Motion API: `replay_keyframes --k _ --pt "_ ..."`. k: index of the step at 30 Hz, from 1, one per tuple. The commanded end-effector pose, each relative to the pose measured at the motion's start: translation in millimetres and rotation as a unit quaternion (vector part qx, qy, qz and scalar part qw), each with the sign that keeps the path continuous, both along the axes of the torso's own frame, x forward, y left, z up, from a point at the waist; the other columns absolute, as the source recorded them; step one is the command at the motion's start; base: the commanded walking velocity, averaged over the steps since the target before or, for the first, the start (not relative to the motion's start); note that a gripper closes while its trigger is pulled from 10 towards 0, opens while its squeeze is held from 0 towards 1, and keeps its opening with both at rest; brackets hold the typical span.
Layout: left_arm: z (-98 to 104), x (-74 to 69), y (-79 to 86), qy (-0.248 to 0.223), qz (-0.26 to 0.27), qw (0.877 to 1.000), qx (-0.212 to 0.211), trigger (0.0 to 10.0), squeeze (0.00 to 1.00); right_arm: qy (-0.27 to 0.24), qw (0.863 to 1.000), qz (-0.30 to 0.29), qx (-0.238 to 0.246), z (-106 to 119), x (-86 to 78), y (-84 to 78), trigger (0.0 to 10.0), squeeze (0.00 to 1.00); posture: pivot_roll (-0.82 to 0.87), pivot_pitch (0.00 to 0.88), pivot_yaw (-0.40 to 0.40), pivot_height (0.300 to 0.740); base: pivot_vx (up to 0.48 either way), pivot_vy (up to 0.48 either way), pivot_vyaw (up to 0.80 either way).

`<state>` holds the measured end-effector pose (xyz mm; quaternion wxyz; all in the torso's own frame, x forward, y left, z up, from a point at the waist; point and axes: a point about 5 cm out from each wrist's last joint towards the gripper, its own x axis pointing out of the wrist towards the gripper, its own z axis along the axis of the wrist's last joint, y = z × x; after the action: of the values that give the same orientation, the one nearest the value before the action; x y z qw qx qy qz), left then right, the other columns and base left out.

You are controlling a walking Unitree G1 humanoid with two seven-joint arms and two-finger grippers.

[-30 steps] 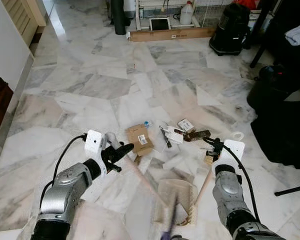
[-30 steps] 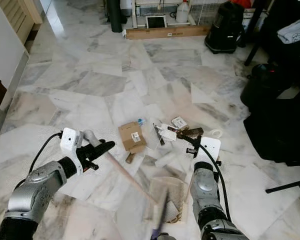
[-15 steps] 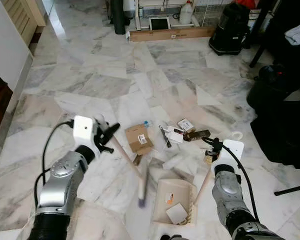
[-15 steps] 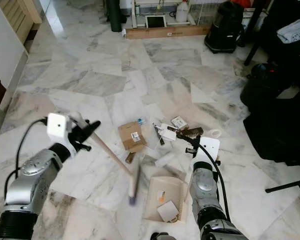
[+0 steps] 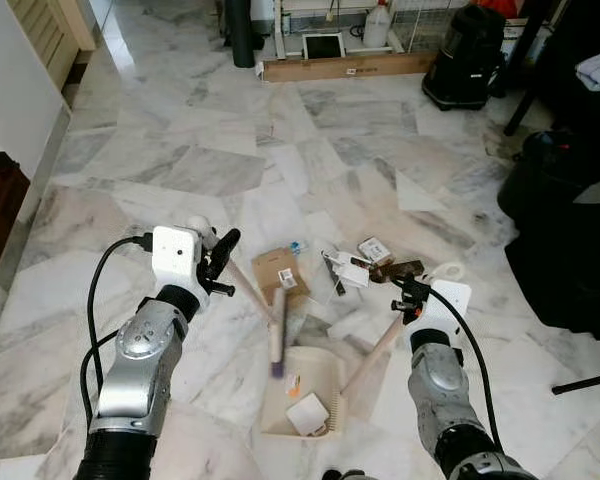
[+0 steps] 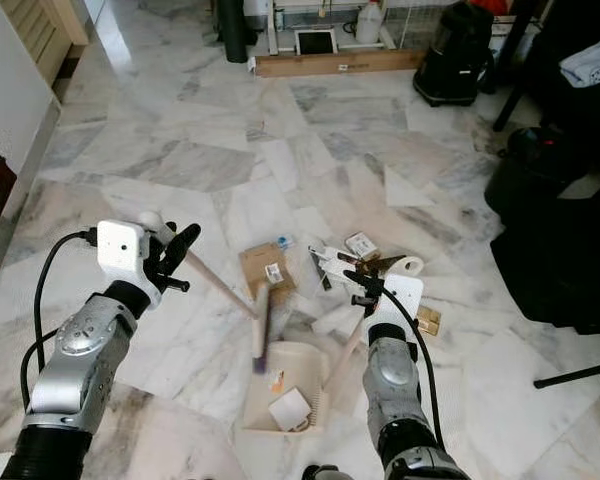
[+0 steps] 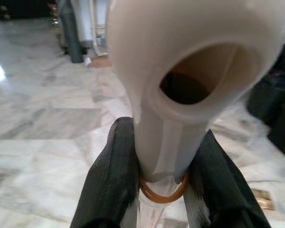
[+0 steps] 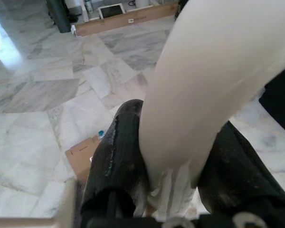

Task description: Sweep floor

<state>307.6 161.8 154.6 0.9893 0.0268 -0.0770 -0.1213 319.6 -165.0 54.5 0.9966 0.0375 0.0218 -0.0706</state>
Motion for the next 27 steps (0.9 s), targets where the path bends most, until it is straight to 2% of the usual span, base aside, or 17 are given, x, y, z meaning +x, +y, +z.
replay_keyframes --k 1,6,9,16,22,27 --pt "5 -1.9 4.0 -0.027 0.012 1.000 0.007 10.0 0.00 -0.027 1.000 0.005 -0.010 11 3.3 -3.1 10.0 0.00 0.08 0.071 -0.002 0.740 0.000 0.000 0.00" --pt "15 -1.3 3.7 -0.062 0.017 0.997 0.033 10.0 0.00 -0.050 0.998 0.014 -0.022 23 8.0 -5.9 10.0 0.00 0.08 0.032 -0.003 0.740 0.000 0.000 0.00" --pt "9 -0.9 -1.5 -0.061 0.007 0.997 0.055 10.0 0.00 -0.062 0.998 0.016 -0.028 30 11.4 -6.1 10.0 0.00 0.07 0.014 -0.004 0.740 0.000 0.000 0.00" --pt "-6 -4.5 -3.3 -0.050 0.029 0.997 0.041 10.0 0.00 -0.103 0.994 0.016 -0.042 54 18.1 -10.2 10.0 0.00 0.06 0.002 -0.009 0.740 0.000 0.000 0.00" --pt "-15 -13.6 -0.6 -0.046 0.044 0.997 0.039 10.0 0.00 -0.125 0.990 0.026 -0.066 61 11.6 -7.9 10.0 0.00 0.05 0.002 -0.006 0.740 0.000 0.000 0.00" --pt "-19 -22.4 6.0 -0.045 0.056 0.997 0.041 10.0 0.00 -0.132 0.989 0.014 -0.063 62 -6.9 -11.9 10.0 0.00 0.04 0.022 0.003 0.740 0.000 0.000 0.00"
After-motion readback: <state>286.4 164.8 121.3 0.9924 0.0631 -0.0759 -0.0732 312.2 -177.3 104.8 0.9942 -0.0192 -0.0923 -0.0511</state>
